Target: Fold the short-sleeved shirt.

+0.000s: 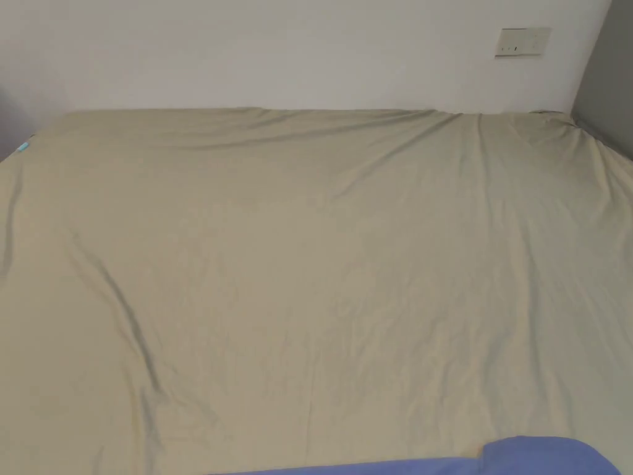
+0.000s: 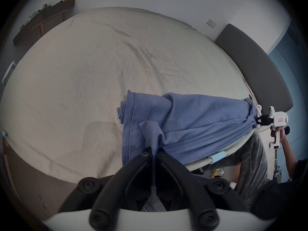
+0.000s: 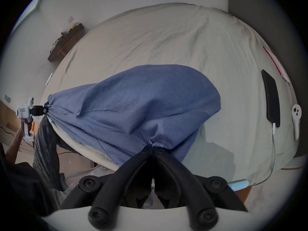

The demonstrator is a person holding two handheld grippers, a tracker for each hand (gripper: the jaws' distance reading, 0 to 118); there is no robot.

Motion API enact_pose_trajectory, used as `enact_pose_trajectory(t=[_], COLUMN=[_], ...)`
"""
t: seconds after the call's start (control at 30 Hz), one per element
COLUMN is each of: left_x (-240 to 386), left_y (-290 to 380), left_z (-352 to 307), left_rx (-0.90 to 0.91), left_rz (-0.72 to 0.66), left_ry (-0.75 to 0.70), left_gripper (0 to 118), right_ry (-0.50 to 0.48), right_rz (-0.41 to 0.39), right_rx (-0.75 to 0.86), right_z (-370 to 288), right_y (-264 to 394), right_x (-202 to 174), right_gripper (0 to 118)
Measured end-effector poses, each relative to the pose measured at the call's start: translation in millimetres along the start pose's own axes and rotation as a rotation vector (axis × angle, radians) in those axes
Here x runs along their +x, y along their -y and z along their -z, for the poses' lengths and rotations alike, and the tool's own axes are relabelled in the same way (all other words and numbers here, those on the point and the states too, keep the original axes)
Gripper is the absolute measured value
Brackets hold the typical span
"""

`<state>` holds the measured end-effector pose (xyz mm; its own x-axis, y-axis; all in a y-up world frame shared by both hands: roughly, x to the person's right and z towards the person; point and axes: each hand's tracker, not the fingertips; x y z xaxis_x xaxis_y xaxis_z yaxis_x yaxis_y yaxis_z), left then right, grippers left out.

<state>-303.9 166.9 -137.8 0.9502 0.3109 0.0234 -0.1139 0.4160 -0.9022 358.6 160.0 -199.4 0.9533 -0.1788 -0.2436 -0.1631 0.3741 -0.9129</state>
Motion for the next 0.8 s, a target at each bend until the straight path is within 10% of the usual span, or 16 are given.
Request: enact_pose_trajectory(t=[0.27,0.3,0.37,0.47,0.63,0.8], left_x=[-13,-15,-21,-31,-73,-109], left_y=[-4,-4,-5,-8,-30,-41], left_z=[18,16,7,-11,-28,10], left_rx=[-0.016,-0.014,0.011,0.070,0.136,0.086], left_rz=[0.011,0.003,-0.082,-0.141,-0.287,-0.420], left_ry=[-0.001,0.004,0.095,0.160,0.243,0.314], left_gripper=[8,21,92,114,113,113], right_ry=[0.018,0.021,0.069,0.129,0.195,0.135], right_rz=[0.029,0.021,-0.040,-0.073,-0.215,-0.112], right_rx=[-0.046,-0.038,0.016,0.035,0.290,0.723], right_z=[24,22,17,-13,-118,-210], right_y=[-2,0,10,18,4,-18], right_x=[2,2,-7,-22,-64,-111], right_gripper=[6,9,28,29,90,80])
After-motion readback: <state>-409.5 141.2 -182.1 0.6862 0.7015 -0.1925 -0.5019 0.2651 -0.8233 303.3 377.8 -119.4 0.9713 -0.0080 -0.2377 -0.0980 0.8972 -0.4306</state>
